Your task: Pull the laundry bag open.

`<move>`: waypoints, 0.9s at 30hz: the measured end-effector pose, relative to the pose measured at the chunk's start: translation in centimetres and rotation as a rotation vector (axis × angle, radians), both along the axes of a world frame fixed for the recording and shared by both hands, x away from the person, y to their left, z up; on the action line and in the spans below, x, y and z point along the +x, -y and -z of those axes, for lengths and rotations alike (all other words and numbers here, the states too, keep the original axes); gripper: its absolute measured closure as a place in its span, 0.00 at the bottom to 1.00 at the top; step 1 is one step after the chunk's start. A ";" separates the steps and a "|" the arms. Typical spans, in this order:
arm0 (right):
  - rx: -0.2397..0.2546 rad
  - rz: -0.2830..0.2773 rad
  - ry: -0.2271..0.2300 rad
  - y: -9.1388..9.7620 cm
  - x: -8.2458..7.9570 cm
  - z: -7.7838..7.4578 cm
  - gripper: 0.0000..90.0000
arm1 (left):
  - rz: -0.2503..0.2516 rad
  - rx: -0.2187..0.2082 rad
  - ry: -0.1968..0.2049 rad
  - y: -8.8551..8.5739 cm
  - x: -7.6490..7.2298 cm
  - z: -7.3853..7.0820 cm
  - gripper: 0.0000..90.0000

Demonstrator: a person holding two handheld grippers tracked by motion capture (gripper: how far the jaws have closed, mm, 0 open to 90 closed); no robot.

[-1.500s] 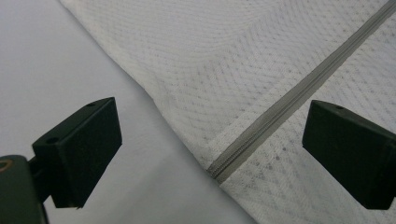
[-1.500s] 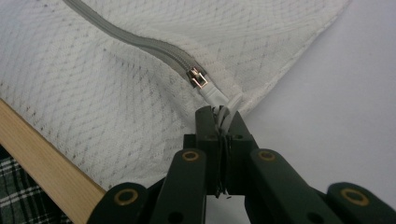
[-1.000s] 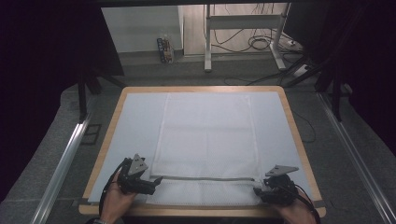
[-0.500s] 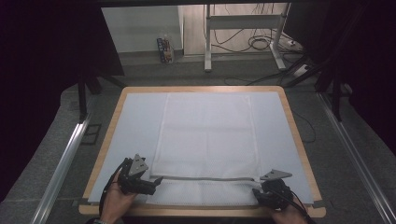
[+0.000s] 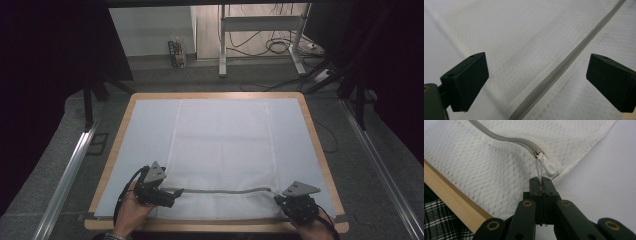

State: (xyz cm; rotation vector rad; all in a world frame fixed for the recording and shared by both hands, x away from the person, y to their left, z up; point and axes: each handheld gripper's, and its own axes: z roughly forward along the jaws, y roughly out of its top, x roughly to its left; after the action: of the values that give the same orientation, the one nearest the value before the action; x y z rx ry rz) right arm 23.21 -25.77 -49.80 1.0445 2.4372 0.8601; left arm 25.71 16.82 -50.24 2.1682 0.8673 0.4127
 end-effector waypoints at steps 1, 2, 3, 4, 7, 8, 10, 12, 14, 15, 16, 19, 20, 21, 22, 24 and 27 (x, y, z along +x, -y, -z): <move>0.011 -0.013 0.009 0.2 0.0 -0.1 0.98 | 0.000 0.000 0.000 0.0 0.0 0.0 0.05; 0.016 -0.020 0.020 0.3 0.0 -0.3 0.98 | 0.020 0.001 -0.001 1.3 0.5 -0.3 0.05; 0.016 -0.020 0.020 0.3 0.0 -0.3 0.98 | 0.020 0.001 -0.001 1.3 0.5 -0.3 0.05; 0.026 -0.032 0.035 0.5 -0.1 -0.4 0.98 | 0.035 -0.004 -0.007 1.9 0.8 -0.5 0.05; 0.055 -0.060 0.066 0.8 -0.1 -0.7 0.98 | 0.076 -0.011 -0.015 4.0 1.9 -1.0 0.05; 0.070 -0.078 0.084 1.0 -0.2 -0.9 0.98 | 0.106 -0.022 -0.014 5.5 2.7 -1.5 0.05; 0.079 -0.088 0.096 1.1 -0.2 -0.9 0.98 | 0.116 -0.024 -0.009 6.3 3.1 -1.8 0.06; 0.087 -0.096 0.099 1.1 -0.2 -1.0 0.98 | 0.142 -0.029 -0.009 7.9 4.0 -2.3 0.04; 0.099 -0.102 0.107 1.3 -0.2 -1.0 0.98 | 0.166 -0.036 -0.011 9.6 4.8 -2.5 0.03; 0.111 -0.109 0.113 1.3 -0.2 -1.1 0.98 | 0.180 -0.039 -0.015 10.3 5.2 -2.6 0.02; 0.120 -0.117 0.118 1.4 -0.1 -1.1 0.98 | 0.194 -0.047 -0.020 11.1 5.5 -2.7 0.03; 0.142 -0.130 0.133 1.6 0.0 -1.2 0.98 | 0.223 -0.060 -0.024 13.2 6.3 -2.7 0.03; 0.144 -0.132 0.138 1.7 0.0 -1.2 0.98 | 0.233 -0.068 -0.024 13.9 6.5 -2.7 0.03; 0.147 -0.135 0.144 1.8 0.0 -1.3 0.98 | 0.240 -0.079 -0.026 14.6 6.7 -2.7 0.04; 0.154 -0.143 0.151 1.8 0.1 -1.3 0.98 | 0.258 -0.085 -0.026 15.9 7.1 -2.8 0.04; 0.151 -0.145 0.153 1.7 0.1 -1.3 0.98 | 0.263 -0.091 -0.022 16.7 7.2 -2.9 0.04; 0.142 -0.155 0.156 1.7 0.1 -1.3 0.98 | 0.298 -0.080 -0.015 18.7 7.5 -3.1 0.04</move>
State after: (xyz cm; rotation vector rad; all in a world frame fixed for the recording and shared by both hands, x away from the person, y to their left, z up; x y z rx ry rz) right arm 23.34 -27.44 -48.51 0.8081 2.3772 1.1349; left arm 33.23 -1.85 -47.19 2.1834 0.5459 0.2093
